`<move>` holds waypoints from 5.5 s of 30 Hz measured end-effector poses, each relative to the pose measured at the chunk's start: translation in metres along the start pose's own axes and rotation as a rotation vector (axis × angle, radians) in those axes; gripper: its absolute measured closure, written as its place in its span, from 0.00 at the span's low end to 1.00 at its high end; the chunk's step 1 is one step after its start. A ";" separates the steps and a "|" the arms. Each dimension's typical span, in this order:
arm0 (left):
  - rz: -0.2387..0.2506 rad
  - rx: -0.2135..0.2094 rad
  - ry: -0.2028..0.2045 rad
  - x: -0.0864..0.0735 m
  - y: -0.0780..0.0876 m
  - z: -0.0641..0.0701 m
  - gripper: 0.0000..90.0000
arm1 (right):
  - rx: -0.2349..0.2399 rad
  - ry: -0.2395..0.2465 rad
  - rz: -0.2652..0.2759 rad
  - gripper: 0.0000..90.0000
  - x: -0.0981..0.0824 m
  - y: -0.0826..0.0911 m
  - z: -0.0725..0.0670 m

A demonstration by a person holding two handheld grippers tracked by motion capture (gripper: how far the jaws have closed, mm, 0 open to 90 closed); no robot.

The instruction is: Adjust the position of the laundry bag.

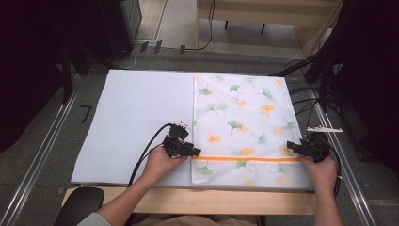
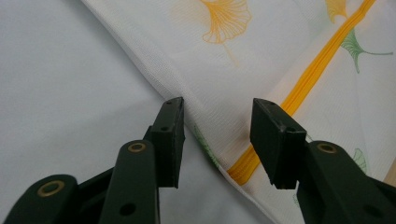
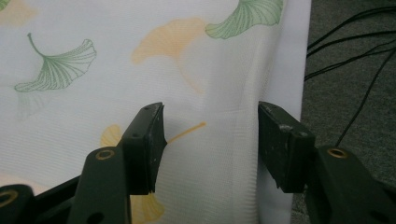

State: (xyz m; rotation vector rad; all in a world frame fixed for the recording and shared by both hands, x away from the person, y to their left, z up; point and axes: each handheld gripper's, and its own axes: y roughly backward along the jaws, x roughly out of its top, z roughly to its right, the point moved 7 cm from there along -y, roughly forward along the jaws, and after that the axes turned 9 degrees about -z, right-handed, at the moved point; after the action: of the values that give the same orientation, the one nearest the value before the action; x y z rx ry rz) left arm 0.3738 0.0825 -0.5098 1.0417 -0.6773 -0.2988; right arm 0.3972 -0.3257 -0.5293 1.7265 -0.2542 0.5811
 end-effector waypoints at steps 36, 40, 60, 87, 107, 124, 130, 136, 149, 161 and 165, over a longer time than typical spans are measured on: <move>-0.012 -0.038 0.051 -0.007 0.023 -0.037 1.00 | 0.031 0.003 -0.061 0.99 0.015 -0.007 -0.032; -0.013 -0.019 0.074 -0.016 0.035 -0.049 1.00 | 0.055 0.035 -0.072 0.99 0.024 -0.011 -0.049; -0.031 0.025 0.148 -0.054 0.076 -0.094 1.00 | 0.166 0.159 -0.101 0.99 0.043 -0.025 -0.120; -0.050 0.074 0.202 -0.085 0.103 -0.128 1.00 | 0.217 0.245 -0.111 0.99 0.049 -0.037 -0.168; -0.053 0.072 0.206 -0.085 0.100 -0.128 0.82 | 0.208 0.276 -0.098 0.73 0.049 -0.039 -0.164; 0.074 0.058 0.193 -0.074 0.118 -0.117 0.50 | 0.215 0.251 -0.051 1.00 0.053 -0.022 -0.162; 0.067 0.043 0.145 -0.066 0.113 -0.104 0.46 | 0.211 0.274 -0.102 1.00 0.046 -0.033 -0.165; 0.042 0.013 0.108 -0.059 0.105 -0.091 0.46 | 0.200 0.276 -0.107 0.99 0.044 -0.034 -0.159; 0.057 -0.003 0.035 -0.040 0.095 -0.073 0.41 | 0.201 0.259 -0.068 0.99 0.029 -0.003 -0.154; 0.044 -0.013 -0.024 -0.025 0.082 -0.059 0.42 | 0.206 0.194 -0.077 0.98 0.014 0.001 -0.139; 0.045 -0.015 -0.042 -0.019 0.077 -0.053 0.42 | 0.198 0.177 -0.082 0.98 0.011 0.000 -0.136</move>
State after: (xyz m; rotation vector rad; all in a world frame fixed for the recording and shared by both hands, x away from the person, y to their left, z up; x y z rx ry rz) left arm 0.3871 0.1666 -0.4670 1.0065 -0.7343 -0.2875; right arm 0.3737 -0.1934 -0.5052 1.8528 -0.0008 0.7133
